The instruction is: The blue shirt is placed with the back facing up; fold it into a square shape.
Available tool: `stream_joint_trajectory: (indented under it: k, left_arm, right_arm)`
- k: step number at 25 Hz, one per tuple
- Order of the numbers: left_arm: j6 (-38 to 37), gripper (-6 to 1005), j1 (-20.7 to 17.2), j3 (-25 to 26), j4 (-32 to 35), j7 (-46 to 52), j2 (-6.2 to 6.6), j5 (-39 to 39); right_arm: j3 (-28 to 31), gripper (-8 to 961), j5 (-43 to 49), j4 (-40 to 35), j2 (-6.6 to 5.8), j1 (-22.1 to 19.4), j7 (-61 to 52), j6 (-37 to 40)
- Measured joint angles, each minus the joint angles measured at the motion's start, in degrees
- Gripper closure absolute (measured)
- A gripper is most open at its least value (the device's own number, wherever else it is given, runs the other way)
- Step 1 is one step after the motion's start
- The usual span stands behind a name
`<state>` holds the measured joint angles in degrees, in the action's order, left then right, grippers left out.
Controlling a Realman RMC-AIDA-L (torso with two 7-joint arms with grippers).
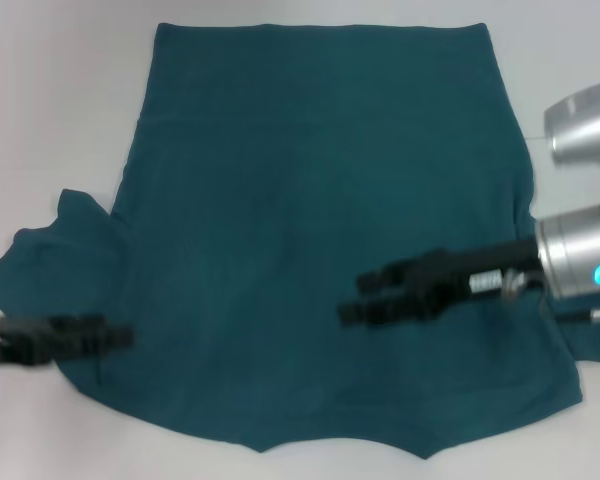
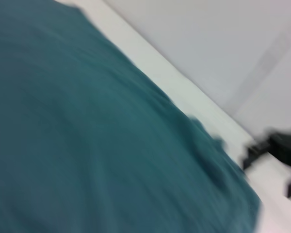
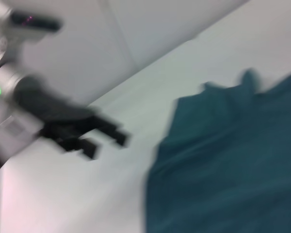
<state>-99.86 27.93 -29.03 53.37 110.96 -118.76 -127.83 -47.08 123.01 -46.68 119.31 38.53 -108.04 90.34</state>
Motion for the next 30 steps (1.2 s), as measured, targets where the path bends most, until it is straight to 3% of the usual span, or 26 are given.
stream_joint_trajectory:
  k: [3, 5, 9, 14, 18, 30]
  left_arm:
    - [1.49, 266, 0.56, 5.53, -0.05, 6.38, 0.5, 0.43]
    - [2.06, 266, 0.71, 7.3, -0.07, 10.77, 0.83, 0.73]
    - [6.41, 265, 0.84, 8.91, -0.79, 22.7, 1.6, 0.87]
    - [12.75, 265, 1.39, 10.0, -4.51, 27.5, 2.26, 1.53]
    - [15.17, 264, 1.6, 10.09, -6.94, 27.99, 2.53, 1.62]
    - [15.62, 265, 1.18, 10.67, -7.43, 27.71, 2.57, 2.06]
  right_arm:
    - [1.69, 207, -0.15, -0.18, -1.04, 0.72, -11.17, -4.48]
    - [2.43, 207, -0.15, 0.21, -2.5, 1.68, -20.44, -7.07]
    - [2.58, 207, 0.07, 1.39, -5.42, 4.04, -30.79, -8.79]
    - [3.7, 207, 0.36, 1.86, -7.7, 5.87, -38.0, -13.77]
    - [3.96, 207, 0.44, 1.94, -8.51, 6.32, -39.57, -15.17]
    - [3.56, 207, 2.04, 3.68, -8.59, 6.51, -39.79, -14.22]
